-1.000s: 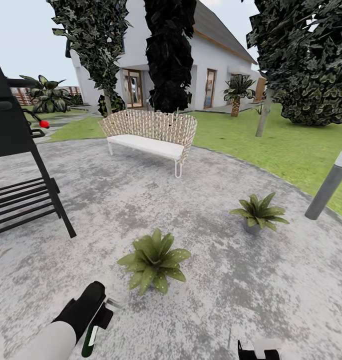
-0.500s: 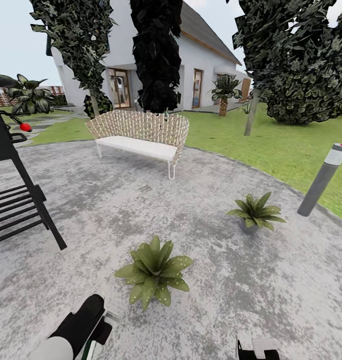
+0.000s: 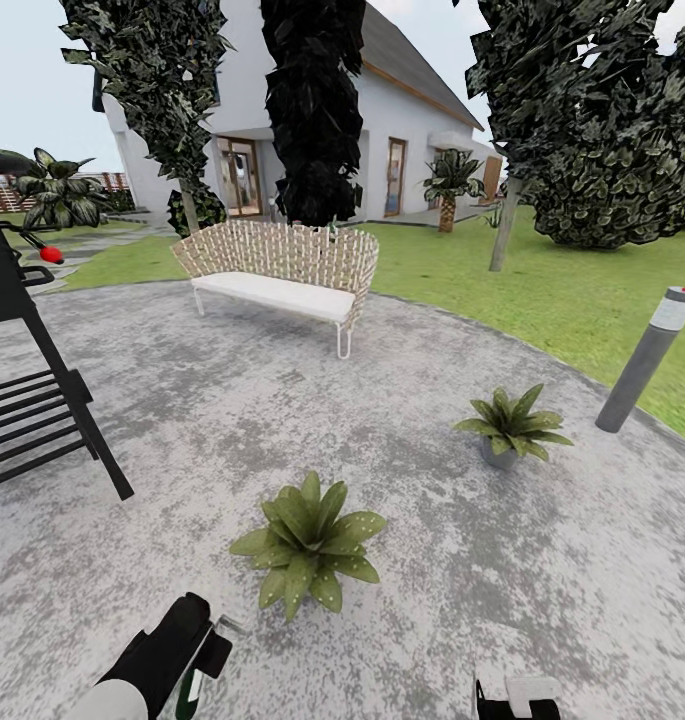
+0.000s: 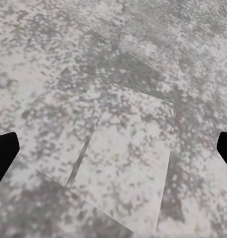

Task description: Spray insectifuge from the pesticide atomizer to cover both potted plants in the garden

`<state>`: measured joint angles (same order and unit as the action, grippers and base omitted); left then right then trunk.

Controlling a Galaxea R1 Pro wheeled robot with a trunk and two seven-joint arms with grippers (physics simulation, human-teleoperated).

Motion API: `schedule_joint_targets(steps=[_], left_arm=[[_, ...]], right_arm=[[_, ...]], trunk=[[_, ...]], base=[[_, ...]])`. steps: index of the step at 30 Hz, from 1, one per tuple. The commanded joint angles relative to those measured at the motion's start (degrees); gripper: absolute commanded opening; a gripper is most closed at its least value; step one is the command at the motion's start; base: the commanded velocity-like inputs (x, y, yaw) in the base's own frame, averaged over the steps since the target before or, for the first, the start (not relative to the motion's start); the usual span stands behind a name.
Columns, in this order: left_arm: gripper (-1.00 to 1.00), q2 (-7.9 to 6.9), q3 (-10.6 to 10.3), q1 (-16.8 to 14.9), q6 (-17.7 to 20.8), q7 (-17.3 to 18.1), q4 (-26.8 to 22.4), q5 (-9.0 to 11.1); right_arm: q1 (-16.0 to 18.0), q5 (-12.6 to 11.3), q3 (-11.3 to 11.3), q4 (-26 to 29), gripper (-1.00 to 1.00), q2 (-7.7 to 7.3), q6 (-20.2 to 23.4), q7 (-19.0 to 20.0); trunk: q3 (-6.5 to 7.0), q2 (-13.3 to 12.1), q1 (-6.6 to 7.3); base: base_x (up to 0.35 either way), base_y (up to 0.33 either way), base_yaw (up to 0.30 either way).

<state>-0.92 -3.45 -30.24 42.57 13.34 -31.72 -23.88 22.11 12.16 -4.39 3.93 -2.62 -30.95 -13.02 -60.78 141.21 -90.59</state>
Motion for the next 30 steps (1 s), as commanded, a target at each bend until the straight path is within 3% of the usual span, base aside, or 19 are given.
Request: schedule_joint_targets(steps=[1, 5, 8, 18, 30], left_arm=[[-1.0, -0.05, -0.3, -0.1, 0.8, 0.9, -0.1, -0.7], [-1.0, 0.37, -0.4, -0.6, 7.3, 4.0, -1.8, 0.0], [-1.0, 0.48, -0.2, -0.4, 8.9, 4.6, -5.2, 0.3], [-1.0, 0.24, -0.1, 0.0, 9.2, 4.8, -10.4, 0.4], [-1.0, 0.23, -0.2, 0.0, 9.5, 4.8, -10.5, 0.4]], right_arm=[[0.0, 0.6, -0.4, -0.1, 1.0, 0.0, -0.2, -0.2], [0.0, 0.7, -0.4, -0.1, 1.0, -0.02, -0.2, -0.2], [0.0, 0.6, -0.4, -0.1, 1.0, -0.03, -0.2, -0.2], [0.0, 0.5, -0.4, 0.0, 1.0, 0.07, -0.2, -0.2], [0.0, 0.5, -0.4, 0.0, 1.0, 0.07, -0.2, -0.3]], trunk=[[-0.05, 0.0, 0.01], [-0.05, 0.0, 0.01], [-0.05, 0.0, 0.01], [-0.05, 0.0, 0.01], [-0.05, 0.0, 0.01]], base=[[0.0, 0.0, 0.0], [0.0, 0.0, 0.0], [0.0, 0.0, 0.0], [0.0, 0.0, -0.01], [-0.088, 0.196, -0.247]])
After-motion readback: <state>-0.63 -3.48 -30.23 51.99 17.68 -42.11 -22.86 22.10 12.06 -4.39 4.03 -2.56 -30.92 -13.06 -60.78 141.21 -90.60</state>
